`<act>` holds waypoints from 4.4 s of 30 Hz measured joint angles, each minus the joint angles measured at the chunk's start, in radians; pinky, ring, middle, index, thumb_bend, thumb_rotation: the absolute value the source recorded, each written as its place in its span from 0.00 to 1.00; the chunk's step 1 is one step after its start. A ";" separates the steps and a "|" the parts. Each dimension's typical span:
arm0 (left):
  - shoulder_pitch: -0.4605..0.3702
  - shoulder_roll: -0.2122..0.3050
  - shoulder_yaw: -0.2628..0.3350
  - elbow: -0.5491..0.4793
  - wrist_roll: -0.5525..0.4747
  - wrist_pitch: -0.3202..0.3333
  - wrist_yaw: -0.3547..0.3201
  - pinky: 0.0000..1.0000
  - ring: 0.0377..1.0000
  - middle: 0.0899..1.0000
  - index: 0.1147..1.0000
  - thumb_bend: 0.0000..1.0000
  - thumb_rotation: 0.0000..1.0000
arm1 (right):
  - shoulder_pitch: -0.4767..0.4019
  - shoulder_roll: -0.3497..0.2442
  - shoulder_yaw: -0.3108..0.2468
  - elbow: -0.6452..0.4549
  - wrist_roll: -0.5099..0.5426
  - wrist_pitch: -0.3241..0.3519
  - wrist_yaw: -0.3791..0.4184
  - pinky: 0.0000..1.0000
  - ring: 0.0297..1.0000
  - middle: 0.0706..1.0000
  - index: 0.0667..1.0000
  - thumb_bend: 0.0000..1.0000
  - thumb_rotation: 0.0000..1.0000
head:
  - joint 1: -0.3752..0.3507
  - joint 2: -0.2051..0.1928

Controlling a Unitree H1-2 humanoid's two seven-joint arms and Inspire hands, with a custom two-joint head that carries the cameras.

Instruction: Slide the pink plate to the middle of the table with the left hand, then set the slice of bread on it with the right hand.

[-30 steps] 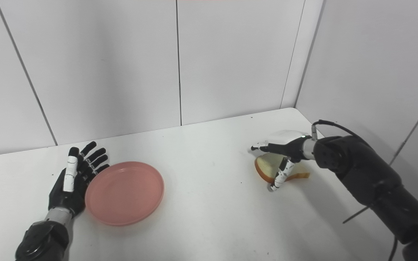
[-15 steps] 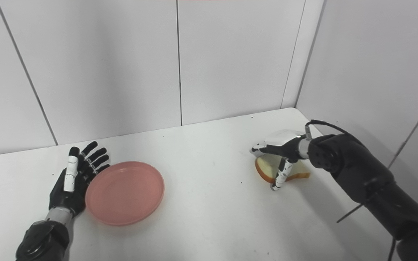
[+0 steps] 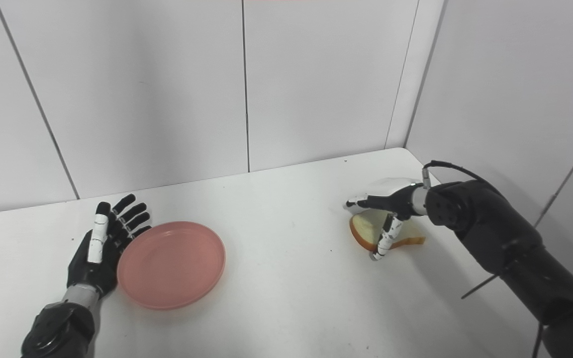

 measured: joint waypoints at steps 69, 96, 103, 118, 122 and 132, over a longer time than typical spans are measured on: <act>0.010 0.002 -0.001 -0.012 0.001 0.011 -0.040 0.80 0.81 0.79 0.83 0.92 0.82 | -0.001 0.036 0.057 0.123 -0.155 -0.027 -0.353 0.37 0.40 0.44 0.45 0.51 0.16 | 0.014 0.023; 0.006 -0.002 -0.008 -0.010 -0.001 0.020 -0.052 0.80 0.82 0.79 0.84 0.93 0.84 | -0.031 0.036 0.017 -0.135 -0.093 -0.025 -0.174 0.37 0.41 0.45 0.45 0.52 0.15 | 0.054 0.015; -0.002 -0.022 -0.018 0.002 -0.001 0.019 -0.051 0.81 0.83 0.80 0.83 0.95 0.84 | -0.119 0.063 0.011 -0.254 -0.067 -0.025 -0.119 0.37 0.42 0.46 0.45 0.52 0.16 | 0.114 0.009; -0.070 -0.091 -0.030 0.136 0.024 -0.068 0.005 0.79 0.83 0.77 0.83 0.93 0.85 | -0.192 0.317 0.054 -0.253 -0.035 -0.026 -0.096 0.39 0.44 0.48 0.45 0.52 0.16 | 0.320 -0.008; -0.086 -0.095 -0.030 0.169 0.024 -0.083 0.007 0.79 0.84 0.78 0.83 0.93 0.85 | -0.202 0.391 0.065 -0.230 -0.049 -0.023 -0.102 0.39 0.43 0.46 0.45 0.52 0.16 | 0.336 -0.011; -0.100 -0.107 -0.018 0.199 0.024 -0.106 0.011 0.81 0.85 0.80 0.83 0.94 0.86 | -0.221 0.495 0.094 -0.108 -0.094 -0.024 -0.141 0.36 0.39 0.43 0.45 0.52 0.15 | 0.379 -0.018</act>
